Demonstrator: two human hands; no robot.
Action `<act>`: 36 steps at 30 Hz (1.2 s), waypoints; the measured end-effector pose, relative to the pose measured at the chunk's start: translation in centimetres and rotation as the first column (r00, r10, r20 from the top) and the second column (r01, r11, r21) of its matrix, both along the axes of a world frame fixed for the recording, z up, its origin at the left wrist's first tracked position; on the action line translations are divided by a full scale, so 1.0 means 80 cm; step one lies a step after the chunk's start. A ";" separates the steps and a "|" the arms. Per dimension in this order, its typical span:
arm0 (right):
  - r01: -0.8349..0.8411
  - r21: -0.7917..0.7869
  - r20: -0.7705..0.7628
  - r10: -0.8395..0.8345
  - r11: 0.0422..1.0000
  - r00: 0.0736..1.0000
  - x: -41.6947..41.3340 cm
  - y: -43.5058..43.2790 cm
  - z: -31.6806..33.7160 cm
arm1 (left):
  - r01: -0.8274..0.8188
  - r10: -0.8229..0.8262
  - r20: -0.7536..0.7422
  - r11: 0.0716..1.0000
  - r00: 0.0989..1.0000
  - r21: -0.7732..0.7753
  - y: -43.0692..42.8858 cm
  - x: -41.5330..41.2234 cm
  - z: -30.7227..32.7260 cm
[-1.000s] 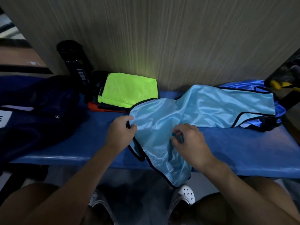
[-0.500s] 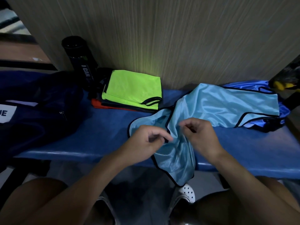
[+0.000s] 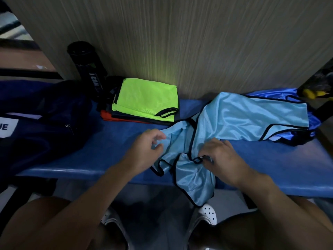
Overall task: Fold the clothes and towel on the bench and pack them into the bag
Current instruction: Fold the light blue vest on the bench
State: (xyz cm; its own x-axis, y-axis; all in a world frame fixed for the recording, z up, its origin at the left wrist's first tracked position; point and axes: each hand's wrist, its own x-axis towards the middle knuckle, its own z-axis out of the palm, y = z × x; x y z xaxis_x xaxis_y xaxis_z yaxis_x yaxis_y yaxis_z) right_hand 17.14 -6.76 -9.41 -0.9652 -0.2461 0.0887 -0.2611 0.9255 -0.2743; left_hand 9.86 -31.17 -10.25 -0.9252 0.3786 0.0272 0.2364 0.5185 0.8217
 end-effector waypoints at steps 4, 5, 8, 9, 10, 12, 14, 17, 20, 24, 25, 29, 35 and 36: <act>0.140 0.327 0.061 -0.168 0.935 0.984 0.012 0.014 0.013 | -0.190 0.143 -0.188 0.946 0.972 -0.264 -0.001 -0.010 -0.014; 0.180 0.415 0.071 -0.229 0.892 0.971 0.015 0.016 0.019 | -0.204 0.159 -0.169 0.933 0.973 -0.297 -0.001 -0.011 -0.015; 0.212 0.574 0.067 -0.303 0.791 0.951 0.019 0.017 0.026 | -0.200 0.157 -0.145 0.911 0.977 -0.361 0.003 -0.010 -0.020; 0.226 0.546 0.034 -0.290 0.807 0.956 0.019 0.014 0.027 | -0.197 0.154 -0.147 0.915 0.977 -0.353 0.004 -0.010 -0.021; 0.242 0.471 -0.026 -0.261 0.848 0.965 0.019 0.010 0.026 | -0.194 0.154 -0.141 0.924 0.978 -0.331 0.005 -0.010 -0.021; 0.183 0.195 -0.181 -0.148 0.963 0.972 0.014 -0.004 0.022 | -0.191 0.160 -0.130 0.940 0.979 -0.281 0.004 -0.011 -0.020; 0.037 -0.008 -0.191 -0.038 0.999 0.981 0.013 -0.030 0.019 | -0.189 0.162 -0.125 0.950 0.979 -0.248 0.005 -0.010 -0.019; -0.079 0.072 0.004 0.078 0.994 0.997 0.011 -0.056 0.001 | -0.183 0.152 -0.185 0.969 0.971 -0.164 0.007 -0.008 -0.011; -0.100 0.244 0.009 0.100 0.965 0.995 0.007 -0.060 -0.017 | -0.139 0.118 -0.253 0.988 0.960 -0.068 0.006 -0.007 0.000; 0.009 0.060 -0.132 -0.001 0.998 0.991 0.000 -0.057 -0.005 | -0.110 0.122 -0.319 0.992 0.940 0.055 0.003 -0.007 0.009; 0.051 -0.028 -0.173 -0.055 0.998 0.983 -0.001 -0.054 0.002 | -0.101 0.124 -0.342 0.991 0.932 0.085 0.003 -0.009 0.011; 0.106 -0.426 -0.148 -0.185 0.899 0.971 0.003 -0.043 0.022 | -0.085 0.147 -0.347 0.979 0.926 0.188 0.006 -0.011 0.019; 0.072 -0.464 0.013 -0.074 0.883 0.997 0.006 -0.039 0.015 | -0.162 0.220 -0.202 0.949 0.954 0.271 0.008 -0.010 0.015; 0.072 -0.383 0.103 -0.034 0.921 0.994 0.007 -0.034 0.012 | -0.186 0.240 -0.182 0.945 0.954 0.271 0.006 -0.011 0.016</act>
